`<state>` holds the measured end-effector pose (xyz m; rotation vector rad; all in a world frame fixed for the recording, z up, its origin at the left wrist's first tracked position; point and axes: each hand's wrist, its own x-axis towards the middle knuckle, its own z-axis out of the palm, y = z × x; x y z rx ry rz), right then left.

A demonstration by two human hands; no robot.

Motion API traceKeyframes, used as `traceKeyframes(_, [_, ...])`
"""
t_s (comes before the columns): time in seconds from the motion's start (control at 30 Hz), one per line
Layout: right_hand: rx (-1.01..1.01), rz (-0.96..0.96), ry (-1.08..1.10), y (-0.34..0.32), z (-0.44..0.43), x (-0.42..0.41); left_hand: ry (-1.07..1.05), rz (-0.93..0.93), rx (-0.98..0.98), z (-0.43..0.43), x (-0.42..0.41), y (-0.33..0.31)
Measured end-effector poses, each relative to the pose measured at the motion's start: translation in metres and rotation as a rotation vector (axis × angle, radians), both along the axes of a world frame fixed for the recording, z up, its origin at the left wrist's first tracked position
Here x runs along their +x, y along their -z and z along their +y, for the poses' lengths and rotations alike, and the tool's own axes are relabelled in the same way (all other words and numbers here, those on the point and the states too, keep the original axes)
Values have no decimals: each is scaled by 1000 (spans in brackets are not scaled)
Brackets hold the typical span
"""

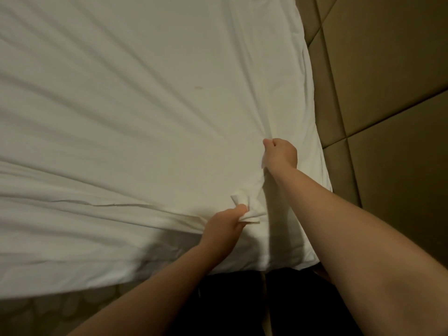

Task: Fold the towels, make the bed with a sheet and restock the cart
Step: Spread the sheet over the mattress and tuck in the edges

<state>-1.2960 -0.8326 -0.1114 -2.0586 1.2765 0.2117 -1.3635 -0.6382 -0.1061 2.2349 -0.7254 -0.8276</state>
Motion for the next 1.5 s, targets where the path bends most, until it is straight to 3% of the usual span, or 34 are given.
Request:
traceKeyframes(0.2, [133, -2, -16, -1, -8, -19, 170, 36, 149, -16, -22, 14])
traceKeyframes(0.33, [311, 58, -62, -9, 1, -53, 64, 75, 142, -18, -38, 21])
traceKeyframes(0.43, [569, 102, 66, -4, 14, -90, 45, 53, 116, -25, -40, 18])
traceKeyframes(0.57, [471, 114, -15, 5, 40, -146, 54, 38, 121, -32, -45, 18])
traceKeyframes(0.7, [370, 79, 41, 8, 63, -182, 120, 83, 157, -31, -54, 20])
traceKeyframes(0.8, [395, 65, 133, 9, 76, -195, 160, 189, 116, -29, -50, 15])
traceKeyframes(0.9, [449, -29, 298, 8, 88, -201, 334, 212, 95, -30, -35, 7])
traceKeyframes(1.1, [448, -170, 573, 9, 113, -217, 564, -80, 56, -64, 10, 9])
traceKeyframes(1.27, [343, -178, 623, 10, 127, -226, 793, -237, 159, -93, 31, 10])
traceKeyframes(1.4, [204, -173, 631, 10, 130, -230, 1033, -542, 165, -104, 35, 9])
traceKeyframes(1.5, [171, -210, 686, 10, 131, -231, 1174, -600, 187, -110, 38, 7])
